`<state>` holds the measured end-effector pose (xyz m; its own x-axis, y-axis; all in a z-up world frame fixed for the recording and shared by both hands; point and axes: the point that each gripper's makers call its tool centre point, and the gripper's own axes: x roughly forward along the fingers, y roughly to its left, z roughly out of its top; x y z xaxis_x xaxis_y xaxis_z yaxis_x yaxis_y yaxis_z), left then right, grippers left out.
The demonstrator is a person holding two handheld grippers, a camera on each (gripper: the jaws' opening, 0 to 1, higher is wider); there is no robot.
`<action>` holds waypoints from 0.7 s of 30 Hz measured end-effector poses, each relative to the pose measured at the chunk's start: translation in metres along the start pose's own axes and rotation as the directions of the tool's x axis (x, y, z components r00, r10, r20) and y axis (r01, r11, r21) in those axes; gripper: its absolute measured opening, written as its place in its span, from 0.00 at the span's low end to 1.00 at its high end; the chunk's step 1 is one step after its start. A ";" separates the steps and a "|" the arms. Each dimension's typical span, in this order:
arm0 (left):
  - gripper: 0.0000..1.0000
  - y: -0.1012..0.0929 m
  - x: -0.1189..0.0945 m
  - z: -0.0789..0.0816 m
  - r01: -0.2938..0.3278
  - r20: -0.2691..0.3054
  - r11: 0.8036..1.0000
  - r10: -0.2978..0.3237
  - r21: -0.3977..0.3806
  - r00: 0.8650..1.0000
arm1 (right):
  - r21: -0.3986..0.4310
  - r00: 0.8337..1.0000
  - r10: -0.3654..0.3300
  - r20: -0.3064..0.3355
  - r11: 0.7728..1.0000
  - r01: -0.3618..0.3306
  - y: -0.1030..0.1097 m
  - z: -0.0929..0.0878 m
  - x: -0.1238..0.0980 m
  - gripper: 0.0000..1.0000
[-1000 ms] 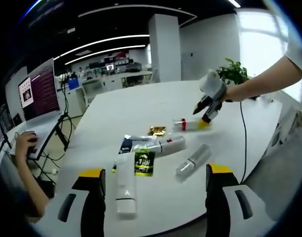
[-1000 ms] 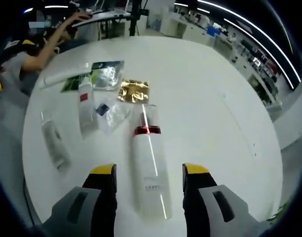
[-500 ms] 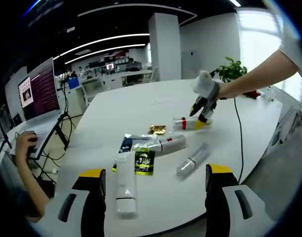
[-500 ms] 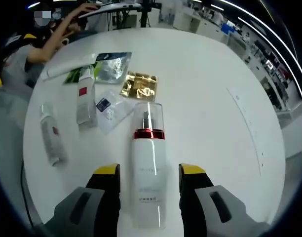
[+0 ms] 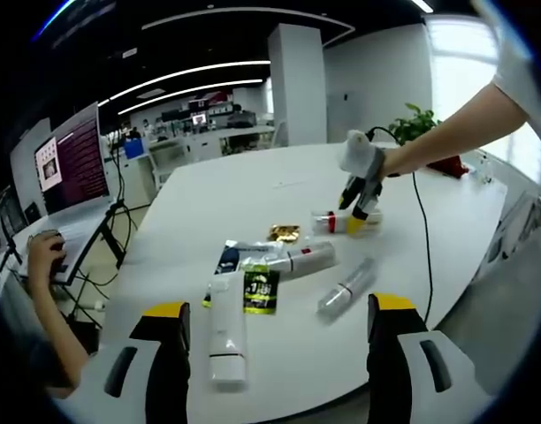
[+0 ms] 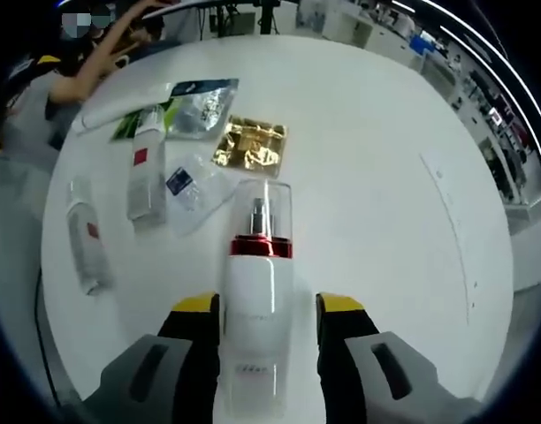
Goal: Arrange the skincare products in the storage area until every visible bottle or jar stands upright without overlapping.
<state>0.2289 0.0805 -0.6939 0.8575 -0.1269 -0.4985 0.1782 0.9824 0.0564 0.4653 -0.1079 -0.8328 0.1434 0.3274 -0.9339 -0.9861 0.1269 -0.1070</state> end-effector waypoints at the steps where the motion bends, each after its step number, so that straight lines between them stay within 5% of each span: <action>1: 0.79 0.000 0.000 0.000 0.000 0.001 1.000 0.000 -0.001 1.000 | -0.006 1.000 -0.002 -0.004 1.000 0.002 0.000 -0.001 -0.001 0.42; 13: 0.79 0.001 0.000 0.000 -0.006 -0.001 1.000 0.006 -0.001 1.000 | 0.018 0.997 0.082 -0.005 0.997 -0.082 0.010 -0.002 0.001 0.30; 21: 0.78 0.002 0.000 0.000 -0.008 -0.002 1.000 0.008 0.001 1.000 | 0.002 0.997 0.075 -0.002 0.997 -0.075 0.008 -0.001 0.002 0.29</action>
<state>0.2291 0.0823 -0.6943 0.8582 -0.1183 -0.4996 0.1714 0.9833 0.0616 0.4573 -0.1074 -0.8363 0.0689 0.3337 -0.9401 -0.9939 0.1042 -0.0359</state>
